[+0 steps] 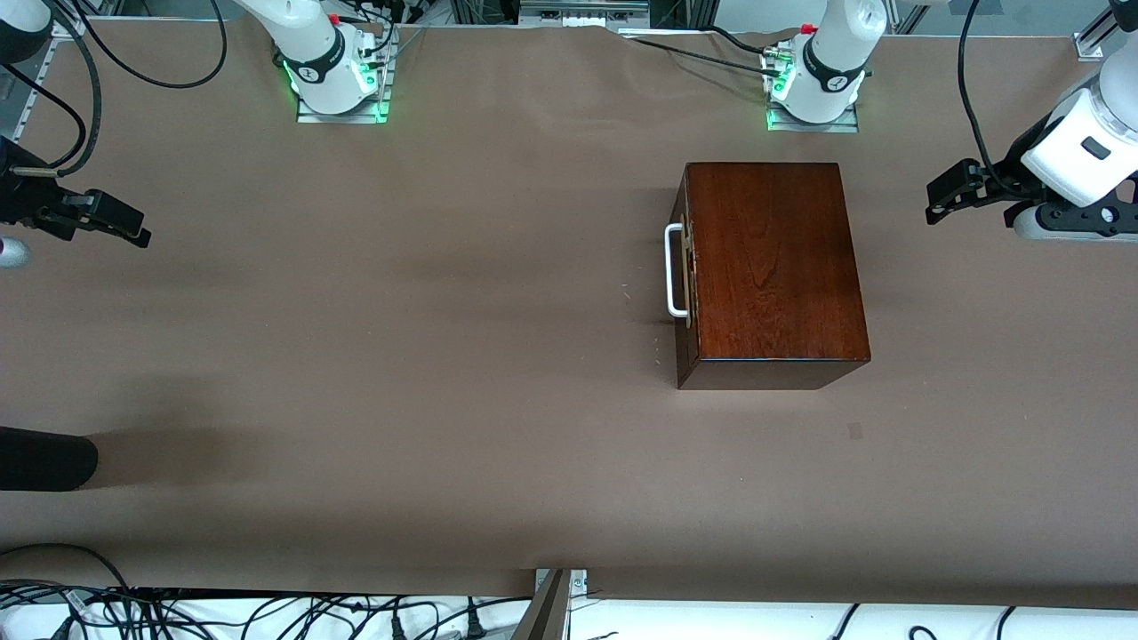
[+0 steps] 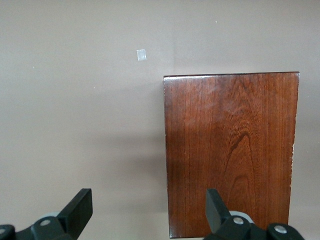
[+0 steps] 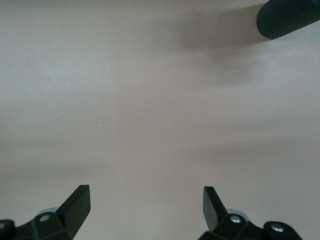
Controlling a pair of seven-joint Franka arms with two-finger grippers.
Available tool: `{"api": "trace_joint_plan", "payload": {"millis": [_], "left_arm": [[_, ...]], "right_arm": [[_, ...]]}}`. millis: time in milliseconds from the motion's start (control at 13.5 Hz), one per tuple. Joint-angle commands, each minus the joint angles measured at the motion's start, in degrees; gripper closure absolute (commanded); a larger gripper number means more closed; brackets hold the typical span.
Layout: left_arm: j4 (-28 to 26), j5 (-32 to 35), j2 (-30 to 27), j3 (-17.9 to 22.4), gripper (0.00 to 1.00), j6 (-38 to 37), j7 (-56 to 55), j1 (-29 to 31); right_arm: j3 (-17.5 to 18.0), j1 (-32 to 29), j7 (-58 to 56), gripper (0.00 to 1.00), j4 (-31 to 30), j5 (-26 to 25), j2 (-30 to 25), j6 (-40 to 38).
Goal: Open drawer, take yellow block, close drawer
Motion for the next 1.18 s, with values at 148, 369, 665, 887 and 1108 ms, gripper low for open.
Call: {"api": "trace_joint_plan", "payload": {"millis": [148,369,665,887,1108], "left_arm": [[2.0,0.2,0.9,0.2,0.00,-0.5,0.6,-0.3],[2.1,0.2,1.0,-0.1,0.00,-0.5,0.5,-0.4],[4.9,0.4,3.8,-1.9,0.00,-0.5,-7.2,-4.6],[7.2,-0.1,9.5,-2.6,0.00,-0.4,-14.4,-10.2],[7.3,0.3,13.2,-5.7,0.00,3.4,-23.3,-13.7]], "right_arm": [[0.2,-0.5,0.0,0.00,0.5,0.0,0.0,-0.3],[0.2,-0.5,0.0,0.00,0.5,0.0,0.3,-0.2],[0.3,-0.5,0.1,0.00,0.5,0.0,0.4,-0.1],[0.3,-0.5,0.1,0.00,0.5,0.0,0.5,0.0],[0.2,-0.5,0.1,0.00,0.5,0.0,0.5,0.1]]}}
